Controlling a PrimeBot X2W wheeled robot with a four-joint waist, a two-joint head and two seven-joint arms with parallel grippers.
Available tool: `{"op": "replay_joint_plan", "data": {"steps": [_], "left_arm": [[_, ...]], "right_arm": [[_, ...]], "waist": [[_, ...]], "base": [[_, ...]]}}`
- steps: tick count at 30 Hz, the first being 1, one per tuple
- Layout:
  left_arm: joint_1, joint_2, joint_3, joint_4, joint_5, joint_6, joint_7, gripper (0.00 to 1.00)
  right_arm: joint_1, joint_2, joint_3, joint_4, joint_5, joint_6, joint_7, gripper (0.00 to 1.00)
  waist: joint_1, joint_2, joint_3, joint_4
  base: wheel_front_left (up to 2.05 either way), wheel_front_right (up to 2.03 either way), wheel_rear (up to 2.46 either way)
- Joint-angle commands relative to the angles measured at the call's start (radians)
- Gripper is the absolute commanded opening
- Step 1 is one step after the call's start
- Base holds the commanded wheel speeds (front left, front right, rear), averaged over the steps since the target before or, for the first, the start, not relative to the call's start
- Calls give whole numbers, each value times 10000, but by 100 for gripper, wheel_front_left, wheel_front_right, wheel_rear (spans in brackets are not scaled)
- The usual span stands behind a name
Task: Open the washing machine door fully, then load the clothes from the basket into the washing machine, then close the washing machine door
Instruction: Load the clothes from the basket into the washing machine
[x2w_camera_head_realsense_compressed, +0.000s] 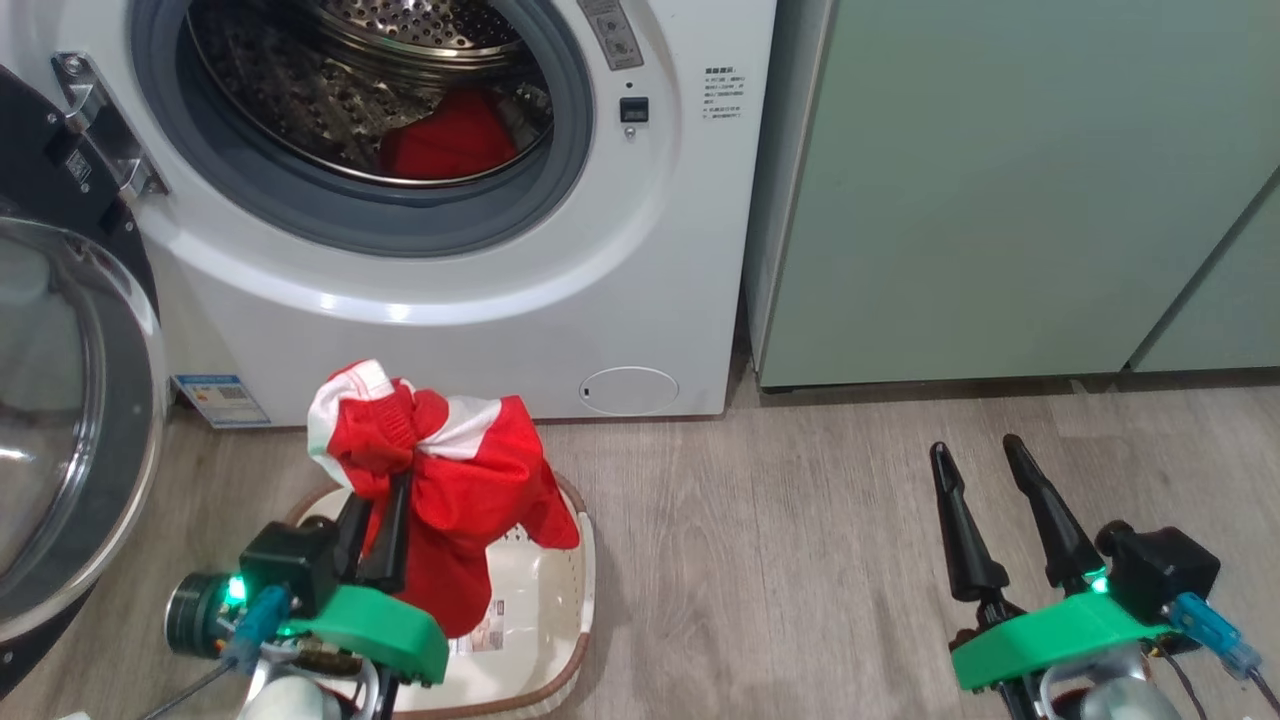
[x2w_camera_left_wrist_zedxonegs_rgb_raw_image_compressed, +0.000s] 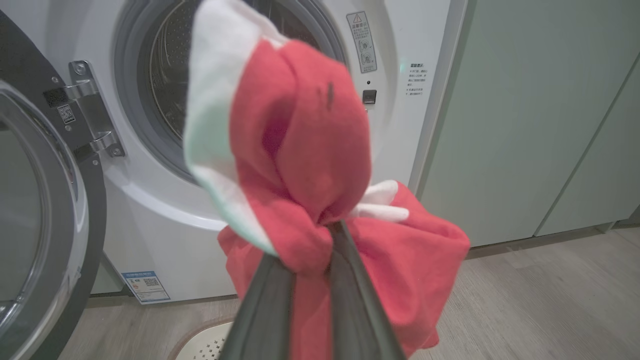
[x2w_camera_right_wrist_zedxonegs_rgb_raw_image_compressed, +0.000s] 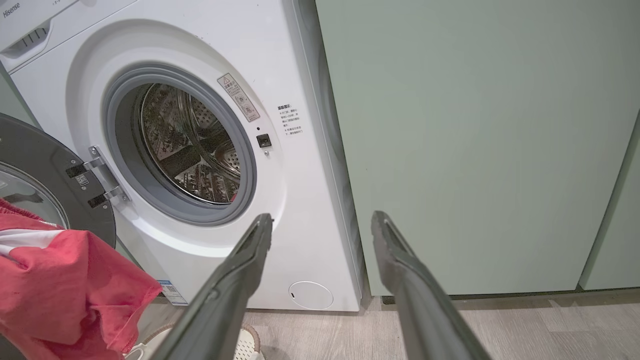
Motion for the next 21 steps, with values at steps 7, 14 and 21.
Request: {"op": "replay_joint_plan", "data": {"steps": [7,14,21], "left_arm": [[-390,-52,241,-536,-19,92,-126,0],[-449,-53,271,-626,-62,141,-126,0],[-541,-54,443,-752,-105,121,-126,0]], "right_arm": [[-225,-81,232,-315,1,0,-94,100],[-246,-81,230,-307,6,0,-94,100],[-342,-81,276,-348,37,0,-94,100]], "waist": [[1,-1,14,-25],[1,-1,107,-38],[1,-1,375,-140]], "base": [[0,0,0],[0,0,0],[0,0,0]]}}
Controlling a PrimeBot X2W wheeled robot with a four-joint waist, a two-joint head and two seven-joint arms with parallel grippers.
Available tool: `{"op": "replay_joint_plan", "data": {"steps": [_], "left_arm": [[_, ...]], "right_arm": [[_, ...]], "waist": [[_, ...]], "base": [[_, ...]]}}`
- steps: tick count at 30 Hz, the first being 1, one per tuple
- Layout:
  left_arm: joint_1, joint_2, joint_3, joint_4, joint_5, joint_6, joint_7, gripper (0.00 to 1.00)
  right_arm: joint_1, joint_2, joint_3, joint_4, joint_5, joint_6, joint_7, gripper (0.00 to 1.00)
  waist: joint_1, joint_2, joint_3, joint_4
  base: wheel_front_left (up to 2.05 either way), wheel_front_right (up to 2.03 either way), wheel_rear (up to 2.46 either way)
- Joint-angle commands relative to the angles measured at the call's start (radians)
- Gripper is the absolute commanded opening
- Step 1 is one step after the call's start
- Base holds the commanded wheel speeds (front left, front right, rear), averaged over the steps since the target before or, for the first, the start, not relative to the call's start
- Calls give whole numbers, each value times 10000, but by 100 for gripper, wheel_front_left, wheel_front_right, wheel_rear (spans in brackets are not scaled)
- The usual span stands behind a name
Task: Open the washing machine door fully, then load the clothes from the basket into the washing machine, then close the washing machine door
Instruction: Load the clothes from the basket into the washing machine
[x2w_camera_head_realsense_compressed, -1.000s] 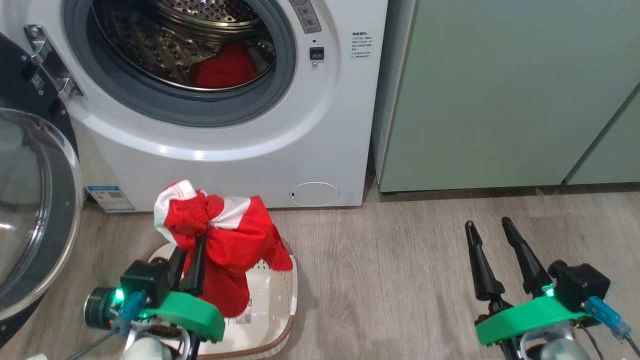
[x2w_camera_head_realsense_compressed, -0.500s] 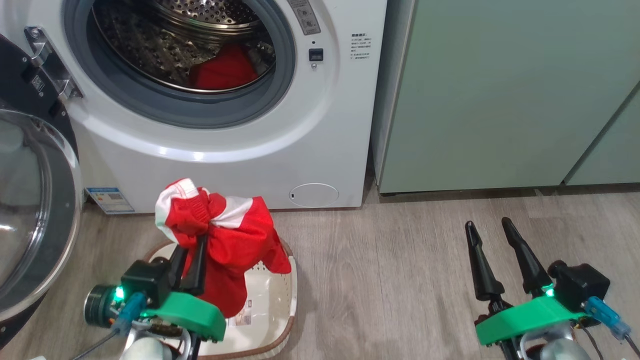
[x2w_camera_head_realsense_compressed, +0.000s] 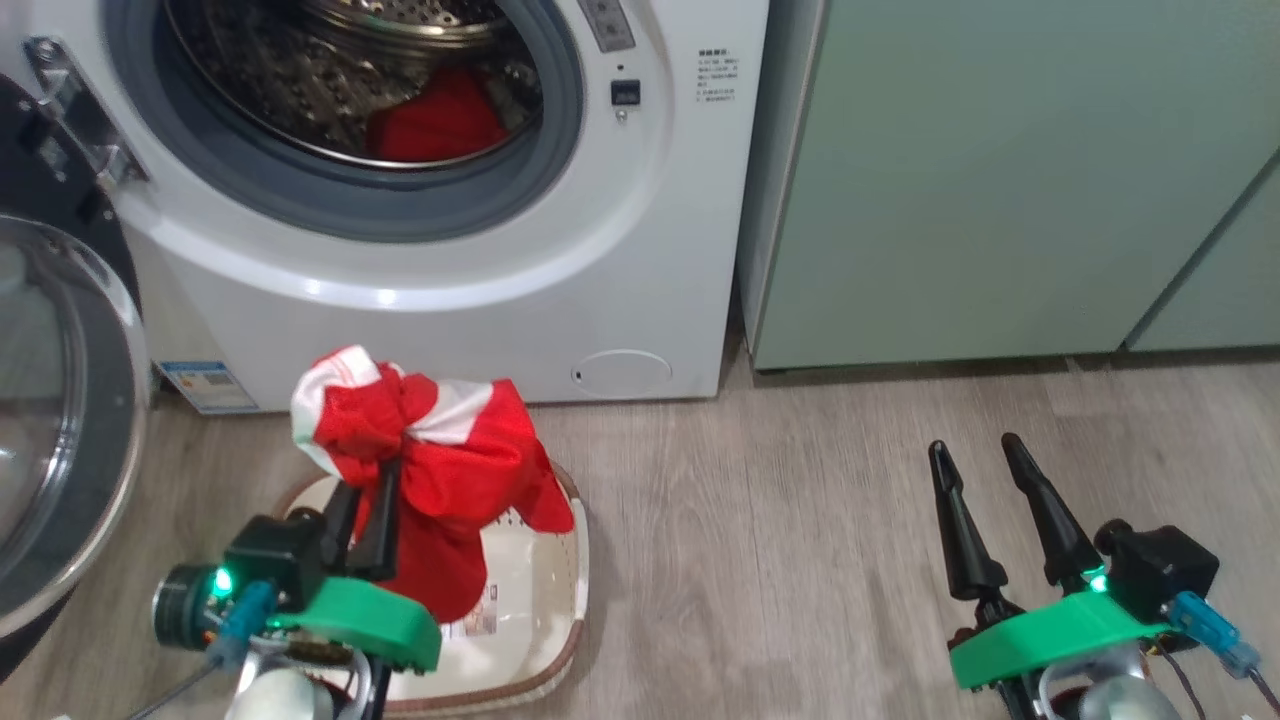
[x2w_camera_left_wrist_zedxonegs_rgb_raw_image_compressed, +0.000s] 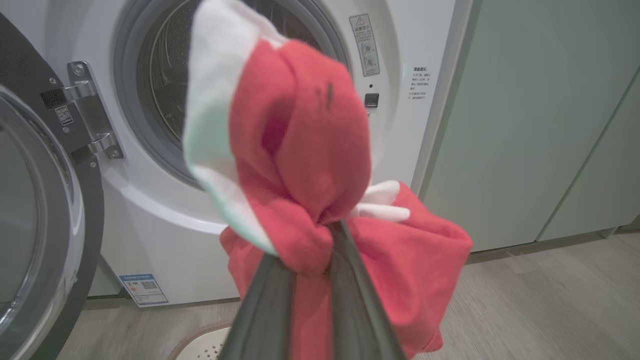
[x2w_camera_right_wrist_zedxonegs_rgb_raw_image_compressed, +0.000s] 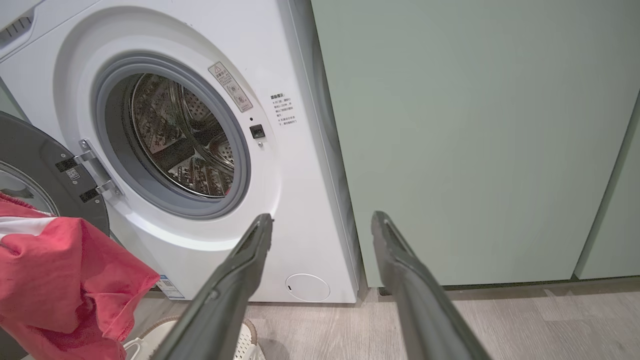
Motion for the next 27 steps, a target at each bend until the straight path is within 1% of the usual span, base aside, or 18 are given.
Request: {"op": "replay_joint_plan", "data": {"steps": [1,3,4,5,7,13,16,22,27], "left_arm": [[-592,-38,419,-456,-74,4,-126,0],[-815,-36,561,-482,44,-109,-126,0],[-1197,21,781,-540,112,-248,-126,0],[-1197,21,781,-540,112,-248,-126,0],[-1681,143,1003,-568,172,-379,-126,0],[-3599,736,1644,-395,284,-671,-126,0],[-4718,1046,2023,-31,168,-762,-126,0],[-7367,2050,2392,1233,84,-957,-126,0],[-9883,3122,2133,2761,281,-1063,-115,0]], "right_arm": [[-360,-81,276,-377,49,0,-94,100],[-464,-81,321,-439,64,0,-94,100],[-597,-81,385,-499,49,0,-94,100],[-597,-81,385,-499,49,0,-94,100],[-747,-81,408,-564,61,0,-94,100],[-1256,-81,634,-684,150,0,-94,100],[-1533,-81,810,-728,251,0,-94,100],[-1956,-81,1106,-930,660,0,-94,100],[-2244,-81,1466,-1070,1057,0,-94,100]], "waist": [[1,-1,213,-79],[1,-1,574,-170],[1,-1,989,-264],[1,-1,989,-264],[1,-1,1439,-367],[1,-1,2824,-828],[1,-1,3492,-1188],[1,-1,4724,-1924],[1,-1,5788,-2544]], "base": [[0,0,0],[0,0,0],[0,0,0],[0,0,0],[0,0,0],[0,0,0],[0,0,0],[0,0,0],[0,0,0]]}}
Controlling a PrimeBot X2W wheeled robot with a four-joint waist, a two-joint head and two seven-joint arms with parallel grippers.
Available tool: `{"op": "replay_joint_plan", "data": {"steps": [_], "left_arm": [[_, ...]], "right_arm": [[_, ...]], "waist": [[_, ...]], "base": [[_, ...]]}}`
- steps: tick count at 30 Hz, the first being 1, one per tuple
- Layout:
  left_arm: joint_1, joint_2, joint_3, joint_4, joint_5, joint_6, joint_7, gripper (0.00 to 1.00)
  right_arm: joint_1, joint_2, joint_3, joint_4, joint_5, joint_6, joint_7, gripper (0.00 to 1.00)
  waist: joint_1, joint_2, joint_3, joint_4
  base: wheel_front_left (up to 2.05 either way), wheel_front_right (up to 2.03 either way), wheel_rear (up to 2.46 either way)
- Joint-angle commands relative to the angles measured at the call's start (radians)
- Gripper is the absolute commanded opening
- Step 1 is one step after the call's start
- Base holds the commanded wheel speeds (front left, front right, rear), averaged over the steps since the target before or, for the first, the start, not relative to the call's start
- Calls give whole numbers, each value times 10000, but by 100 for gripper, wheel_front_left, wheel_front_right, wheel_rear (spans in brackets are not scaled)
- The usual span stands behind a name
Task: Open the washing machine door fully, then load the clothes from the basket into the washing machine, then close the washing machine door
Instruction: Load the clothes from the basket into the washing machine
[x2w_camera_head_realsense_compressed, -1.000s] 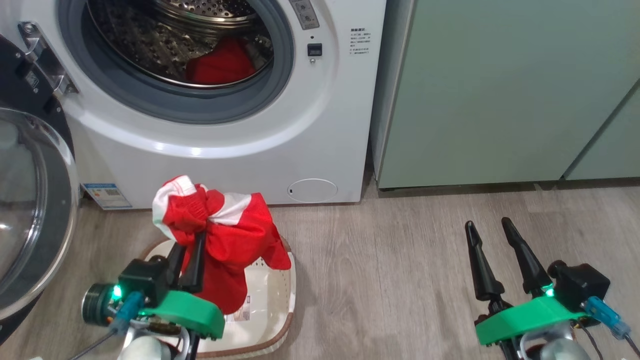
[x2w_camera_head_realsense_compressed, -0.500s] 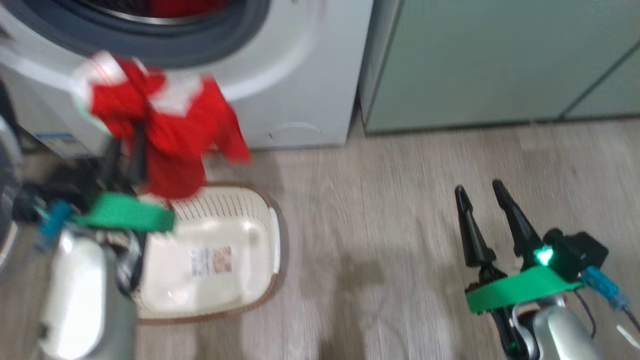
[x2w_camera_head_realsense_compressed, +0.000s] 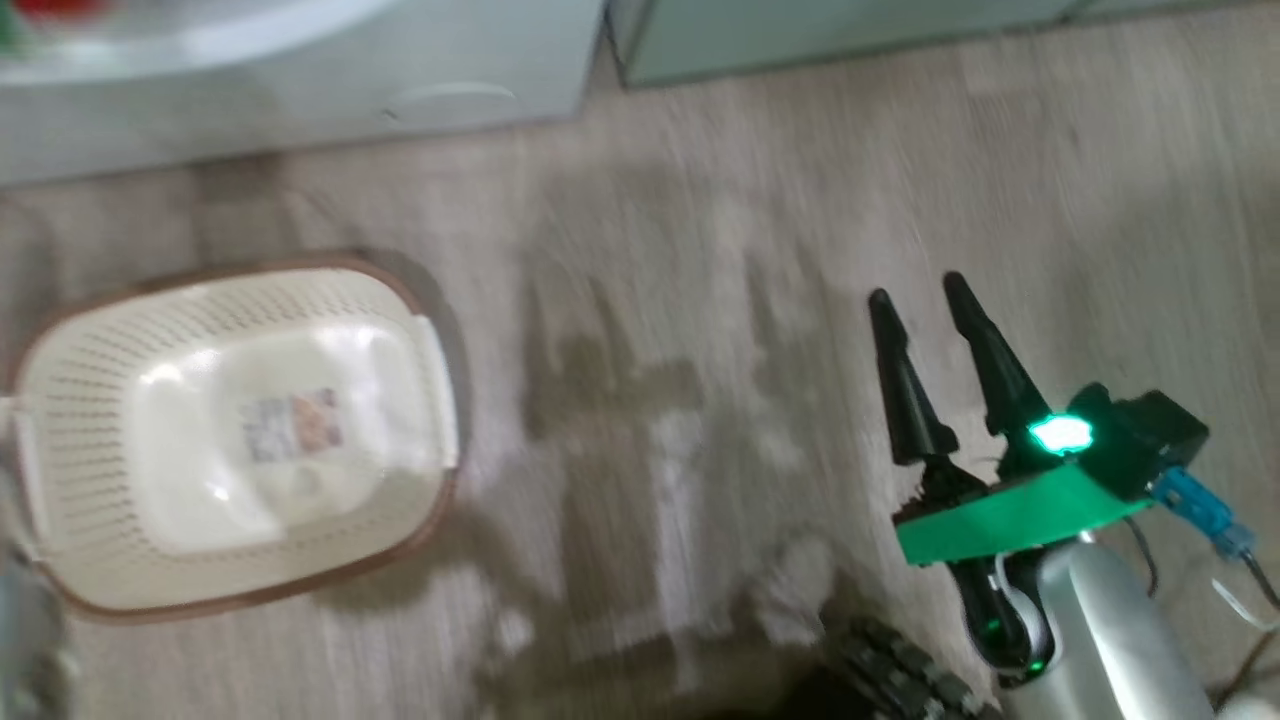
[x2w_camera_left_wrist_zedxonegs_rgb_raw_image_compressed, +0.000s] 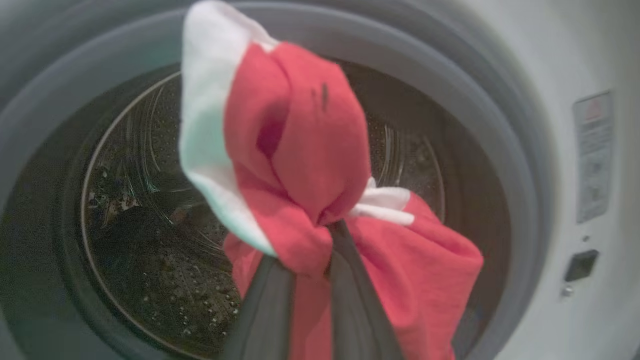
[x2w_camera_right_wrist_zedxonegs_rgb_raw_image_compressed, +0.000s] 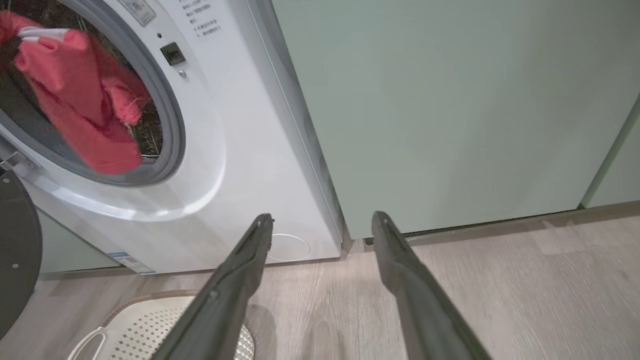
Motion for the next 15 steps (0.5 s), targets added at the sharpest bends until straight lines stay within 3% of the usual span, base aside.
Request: {"op": "replay_joint_plan", "data": {"steps": [1,7,15], "left_arm": [[-920,798,60,68,168,-21,7,0],[-3862,2264,-934,1822,583,-91,636,0],[-6779,3539,-2500,3808,498,-101,1142,0]], "right_arm": [[-214,-81,355,-408,167,0,-94,100],[-525,-81,852,-606,909,0,-94,100],[-654,-81,1521,-752,1550,0,-94,100]], "waist": [[-4,0,1065,-880],[-4,0,2034,-1691],[-4,0,2706,-2551]], "base": [[0,0,0],[0,0,0],[0,0,0]]}}
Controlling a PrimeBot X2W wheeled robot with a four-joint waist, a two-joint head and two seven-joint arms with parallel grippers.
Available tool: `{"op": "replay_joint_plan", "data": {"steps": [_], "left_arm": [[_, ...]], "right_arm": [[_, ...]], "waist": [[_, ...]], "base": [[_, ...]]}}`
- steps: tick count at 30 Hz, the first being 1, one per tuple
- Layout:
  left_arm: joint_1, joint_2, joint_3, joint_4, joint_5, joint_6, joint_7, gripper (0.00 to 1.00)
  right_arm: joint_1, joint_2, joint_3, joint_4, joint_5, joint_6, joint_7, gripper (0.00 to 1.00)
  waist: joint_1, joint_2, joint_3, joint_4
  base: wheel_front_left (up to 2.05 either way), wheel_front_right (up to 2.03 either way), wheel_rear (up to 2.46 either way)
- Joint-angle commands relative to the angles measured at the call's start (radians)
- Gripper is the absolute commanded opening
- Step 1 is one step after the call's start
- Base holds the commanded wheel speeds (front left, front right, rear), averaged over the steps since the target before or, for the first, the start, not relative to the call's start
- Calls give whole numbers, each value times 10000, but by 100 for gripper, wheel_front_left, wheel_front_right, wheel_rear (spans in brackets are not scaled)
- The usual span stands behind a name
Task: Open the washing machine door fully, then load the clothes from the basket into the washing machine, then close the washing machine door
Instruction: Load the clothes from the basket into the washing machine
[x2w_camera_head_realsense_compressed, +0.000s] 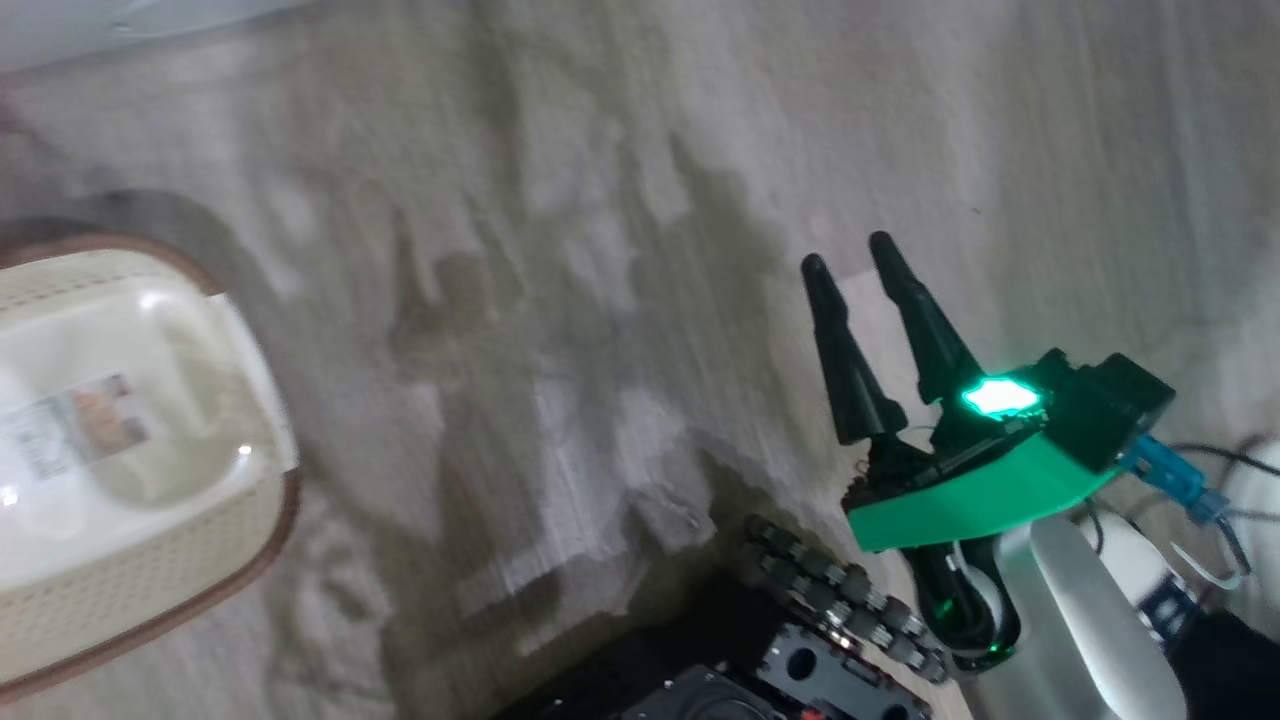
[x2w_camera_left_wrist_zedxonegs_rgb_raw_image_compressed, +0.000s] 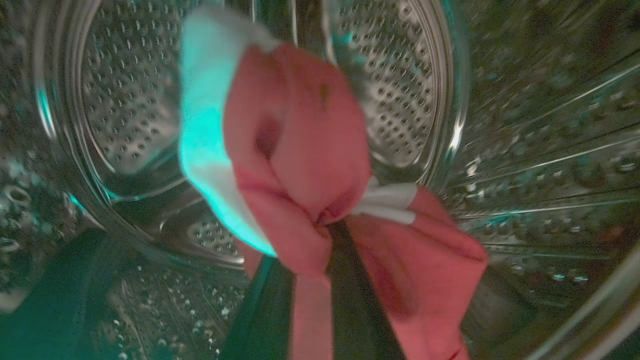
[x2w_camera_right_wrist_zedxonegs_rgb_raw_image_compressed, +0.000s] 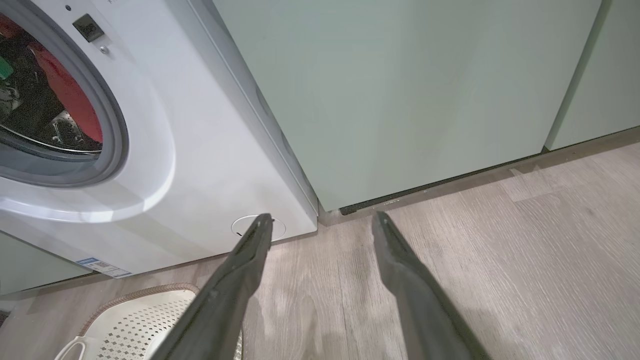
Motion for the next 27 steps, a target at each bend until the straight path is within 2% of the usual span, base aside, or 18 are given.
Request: {"op": "replay_joint_plan", "data": {"steps": [1,7,16,17,18,27], "left_arm": [[-635,630,-117,-3,91,-5,24,0],[-1608,828,-780,1241,371,-6,-138,0],[-2007,736,-966,2566,394,186,-666,0],[-2049,717,-988,2669,388,186,-723,19],[-2091,714,-1028,2736,415,228,-792,100],[-1999,684,-1231,3290,357,251,-1096,100]], "right_arm": [[62,-87,286,-343,129,0,-94,100],[96,-87,508,-418,304,0,-94,100],[121,-87,498,-548,393,0,-94,100],[126,-87,489,-561,393,0,-94,100],[132,-87,479,-567,394,0,-94,100],[-35,-87,555,-457,332,0,-94,100]], "waist": [[-2,0,446,-519],[-2,0,611,-779],[-2,0,728,-761],[-2,0,732,-760],[-2,0,735,-760],[-2,0,556,-780]], "base": [[0,0,0],[0,0,0],[0,0,0],[0,0,0],[0,0,0],[0,0,0]]}}
